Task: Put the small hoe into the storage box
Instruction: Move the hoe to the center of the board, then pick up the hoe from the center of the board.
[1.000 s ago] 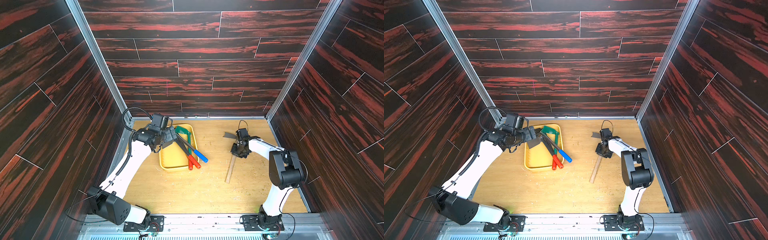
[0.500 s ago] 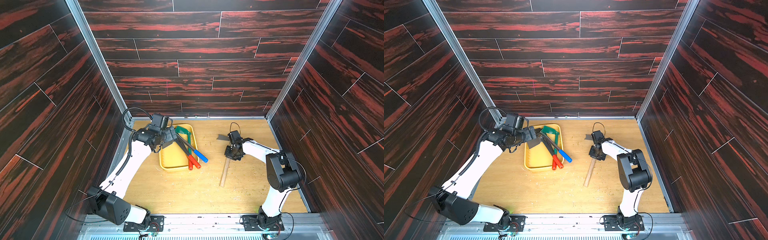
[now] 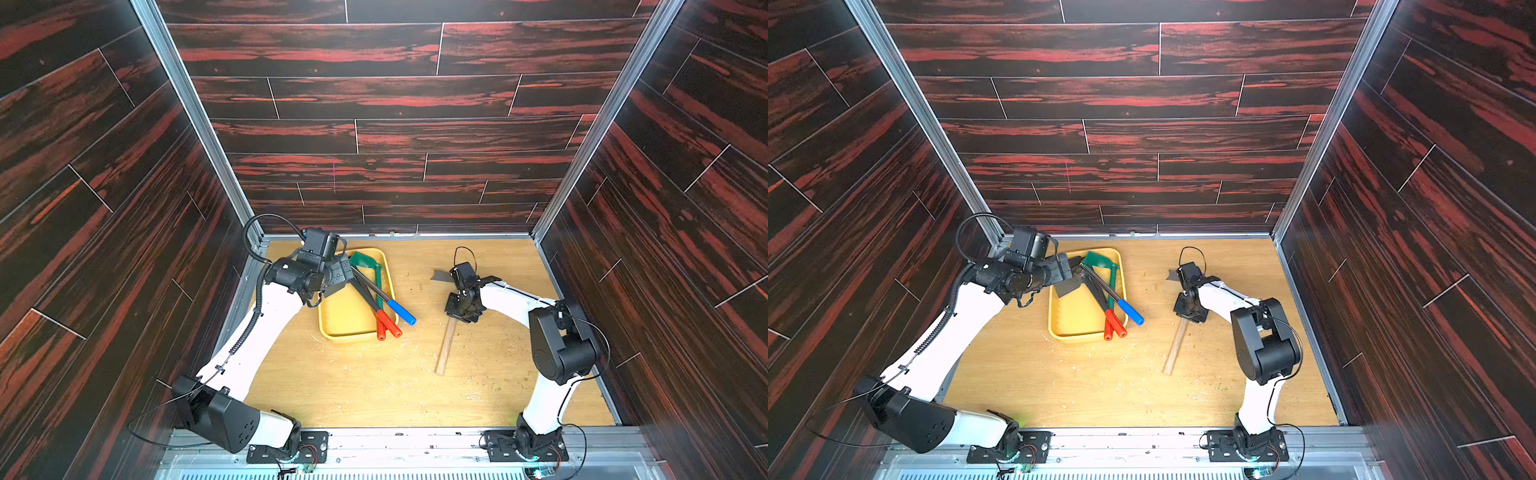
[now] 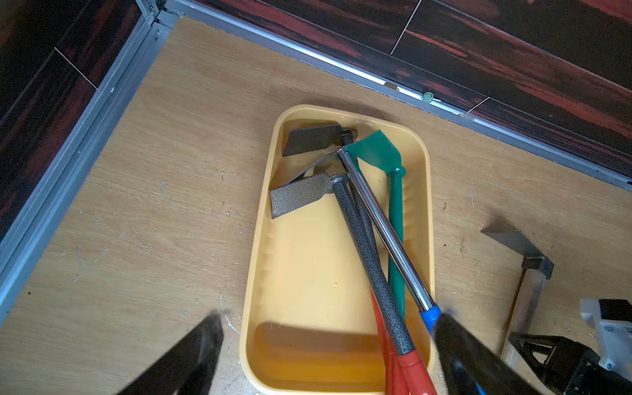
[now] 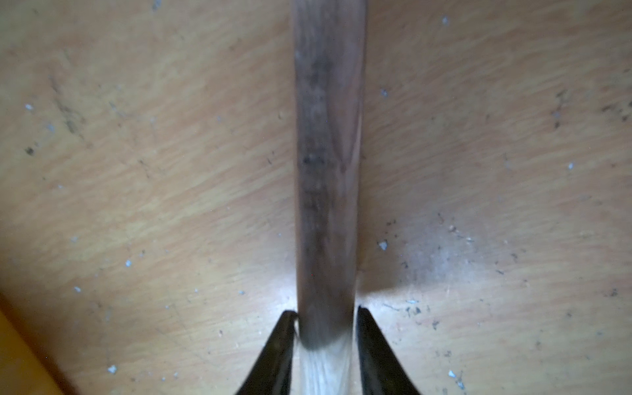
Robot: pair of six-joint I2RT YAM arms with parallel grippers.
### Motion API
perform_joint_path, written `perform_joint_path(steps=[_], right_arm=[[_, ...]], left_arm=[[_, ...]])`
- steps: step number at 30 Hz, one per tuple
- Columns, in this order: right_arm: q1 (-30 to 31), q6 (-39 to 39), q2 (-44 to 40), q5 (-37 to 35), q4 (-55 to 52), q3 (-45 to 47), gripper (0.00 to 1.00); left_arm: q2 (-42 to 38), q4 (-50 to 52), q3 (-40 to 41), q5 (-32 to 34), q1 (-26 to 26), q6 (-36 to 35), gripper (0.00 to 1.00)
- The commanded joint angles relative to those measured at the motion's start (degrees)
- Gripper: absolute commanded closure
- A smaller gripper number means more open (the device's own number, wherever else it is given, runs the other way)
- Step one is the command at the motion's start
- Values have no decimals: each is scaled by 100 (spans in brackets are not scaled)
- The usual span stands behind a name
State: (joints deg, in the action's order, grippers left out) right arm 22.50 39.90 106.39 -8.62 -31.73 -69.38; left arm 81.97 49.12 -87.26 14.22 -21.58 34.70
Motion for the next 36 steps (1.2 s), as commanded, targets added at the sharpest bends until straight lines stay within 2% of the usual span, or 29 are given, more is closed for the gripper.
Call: perform_joint_path(steps=[1, 10, 18, 31, 36], right_arm=[[44, -10, -221, -29, -320, -152, 63], [36, -102, -1057, -314, -921, -660, 57], [-36, -376, -2065, -784, -1116, -906, 57], [-965, -310, -3189, -1064, -1586, -657, 58], [-1095, -290, -3509, -1248, -1644, -665, 59]], left_arm=[[38, 237, -367, 278, -149, -131, 1], [650, 448, -1159, 428, -602, -322, 1], [1714, 774, -2315, 318, -1149, -571, 2], [3588, 1595, -4728, 525, -2128, -797, 5], [4133, 1709, -5223, 434, -2442, -683, 8]])
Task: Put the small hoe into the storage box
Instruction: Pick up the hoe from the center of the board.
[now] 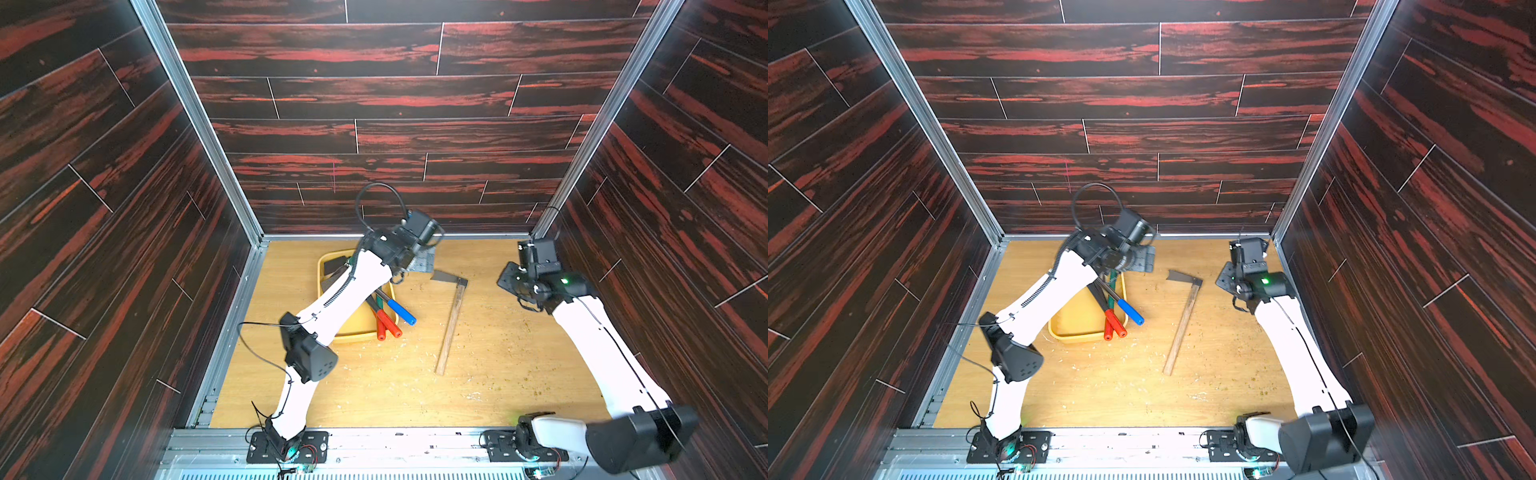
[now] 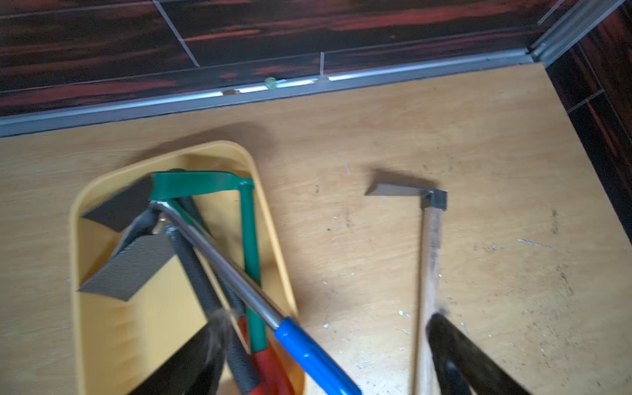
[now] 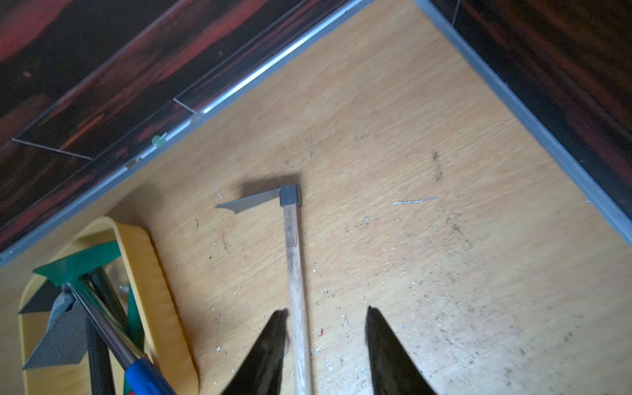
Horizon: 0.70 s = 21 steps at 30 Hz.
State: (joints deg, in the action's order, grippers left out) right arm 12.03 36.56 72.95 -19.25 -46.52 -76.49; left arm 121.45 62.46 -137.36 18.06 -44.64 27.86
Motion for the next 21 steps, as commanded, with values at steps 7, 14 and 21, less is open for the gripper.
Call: perform_joint_path(steps=[7, 14, 21], right_arm=[[-261, 73, -515, -138, -112, 82, 60], [-293, 84, -615, -168, -129, 150, 60], [-301, 141, -600, -39, -79, 206, 61]], left_arm=[[844, 455, -635, -5, -552, 92, 10], [1269, 403, -661, -109, -771, 106, 13], [1657, 405, -652, -344, -837, 71, 15]])
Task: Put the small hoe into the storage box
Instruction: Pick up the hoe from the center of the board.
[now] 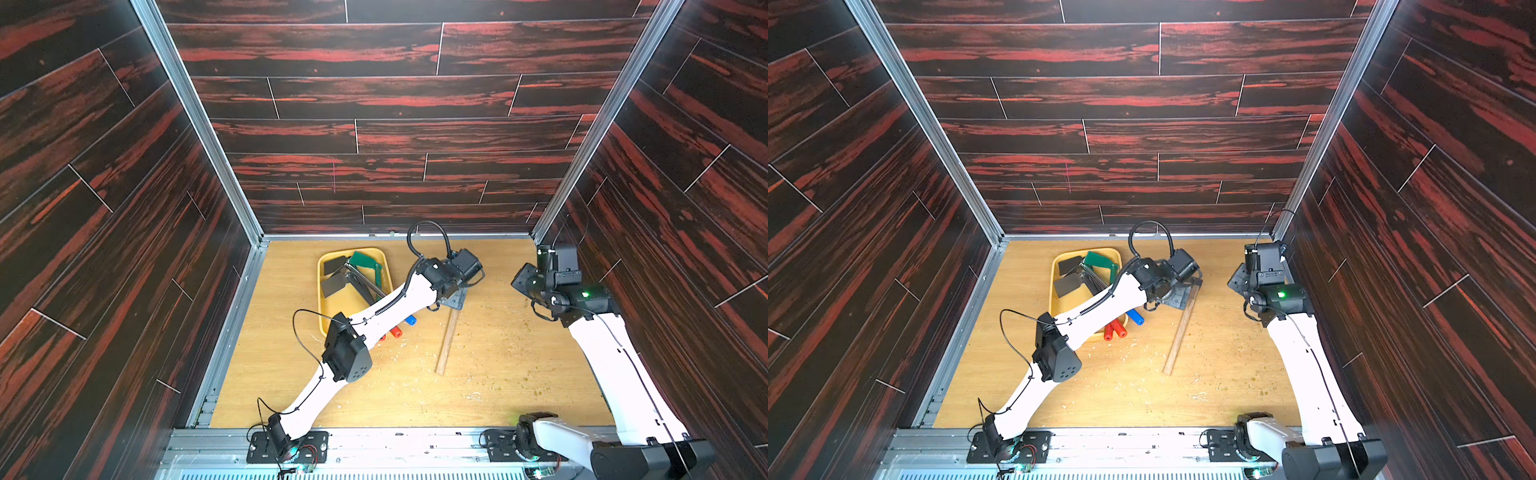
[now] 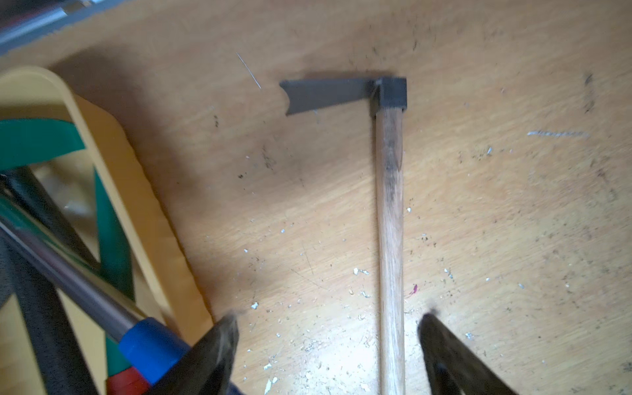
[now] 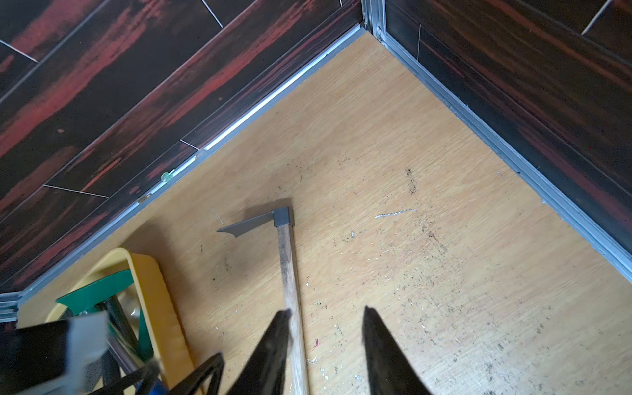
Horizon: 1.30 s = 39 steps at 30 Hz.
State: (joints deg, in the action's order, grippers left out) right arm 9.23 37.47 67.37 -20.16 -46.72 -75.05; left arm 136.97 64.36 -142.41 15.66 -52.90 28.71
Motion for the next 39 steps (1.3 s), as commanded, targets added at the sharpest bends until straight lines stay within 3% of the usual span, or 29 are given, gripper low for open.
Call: perform_joint_path(steps=[1, 20, 28, 35, 39], right_arm=[[-21, 62, -32, 81, -48, 83, 61], [-20, 16, 215, 12, -60, 301, 62], [-68, -297, 1111, 971, 543, 665, 62], [-51, -380, 2244, 1896, 1234, 566, 61], [50, -334, 2828, 2047, 1428, 363, 61]], left_arm=[[163, 210, -167, -135, -22, -17, 15], [1090, 500, -907, -614, -115, -102, 16], [-137, 389, -238, 444, -6, -24, 14], [-1870, -409, 1474, 391, 475, 169, 13], [-2497, -654, 1944, 510, 604, 184, 12]])
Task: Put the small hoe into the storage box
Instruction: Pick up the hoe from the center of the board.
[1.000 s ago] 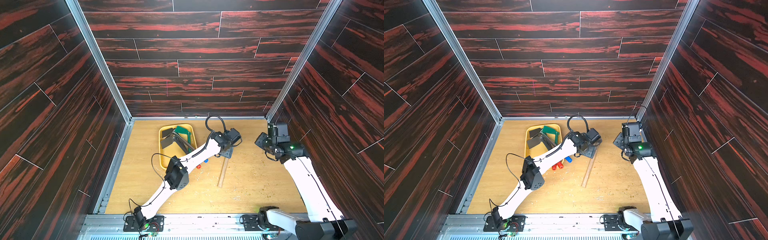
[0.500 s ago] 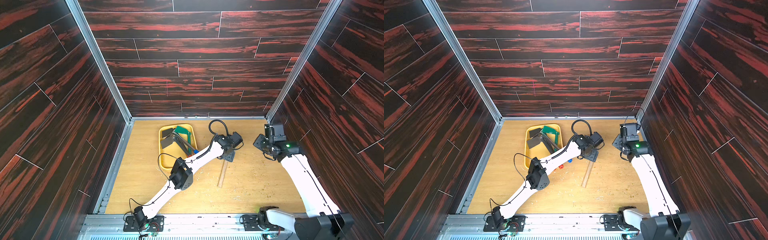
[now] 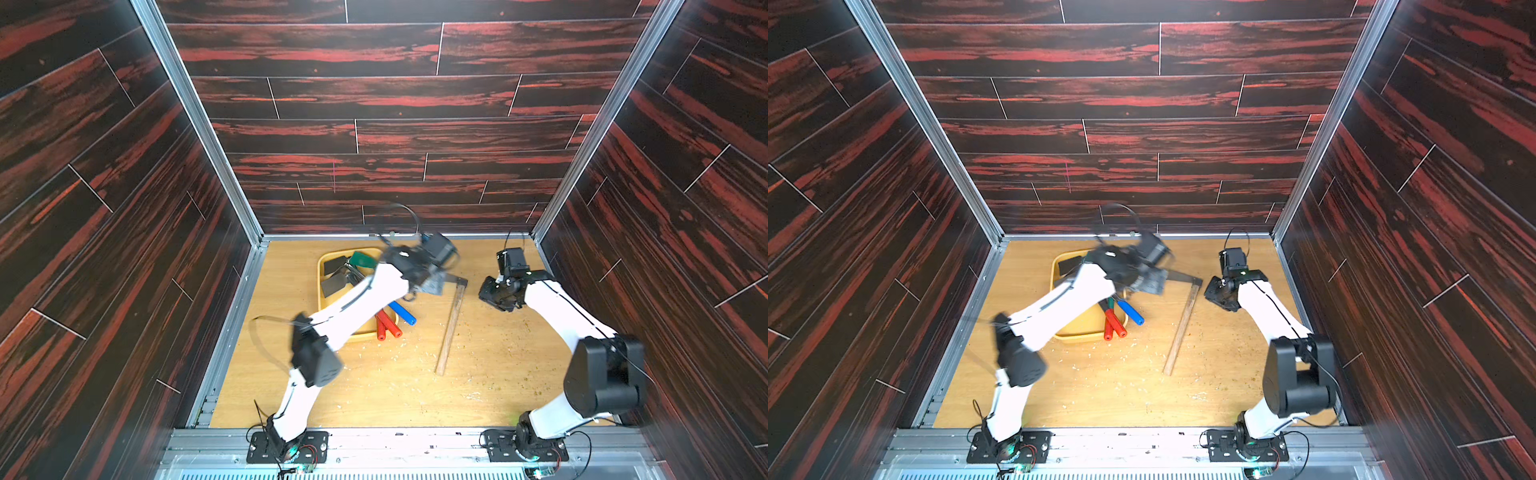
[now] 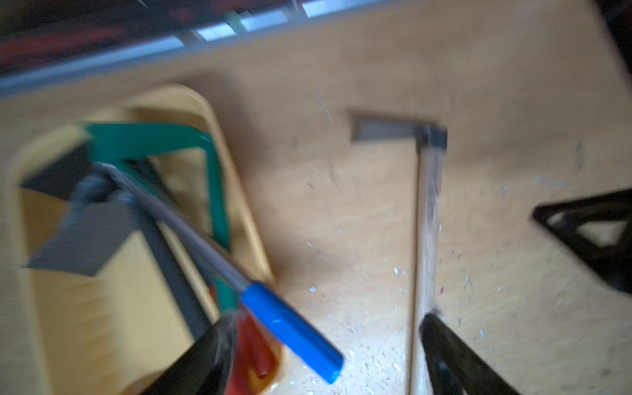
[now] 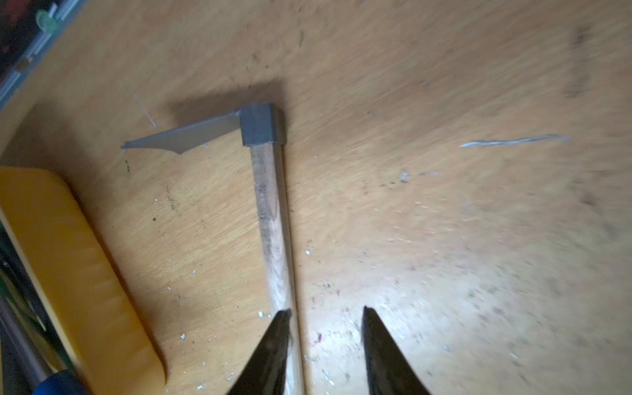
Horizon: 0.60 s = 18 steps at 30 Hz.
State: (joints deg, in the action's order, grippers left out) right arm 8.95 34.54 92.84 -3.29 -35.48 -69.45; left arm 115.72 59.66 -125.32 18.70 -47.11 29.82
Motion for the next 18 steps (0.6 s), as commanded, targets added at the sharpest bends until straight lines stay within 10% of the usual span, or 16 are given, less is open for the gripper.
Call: perform_joint_path(steps=[1, 18], right_arm=[[140, -43, 428, 376, 350, -262, 61], [543, -163, 2080, -113, 209, -1285, 61]], left_arm=[[-442, -130, 235, 256, 43, 66, 12], [-1043, -296, 912, 284, 163, 182, 11]])
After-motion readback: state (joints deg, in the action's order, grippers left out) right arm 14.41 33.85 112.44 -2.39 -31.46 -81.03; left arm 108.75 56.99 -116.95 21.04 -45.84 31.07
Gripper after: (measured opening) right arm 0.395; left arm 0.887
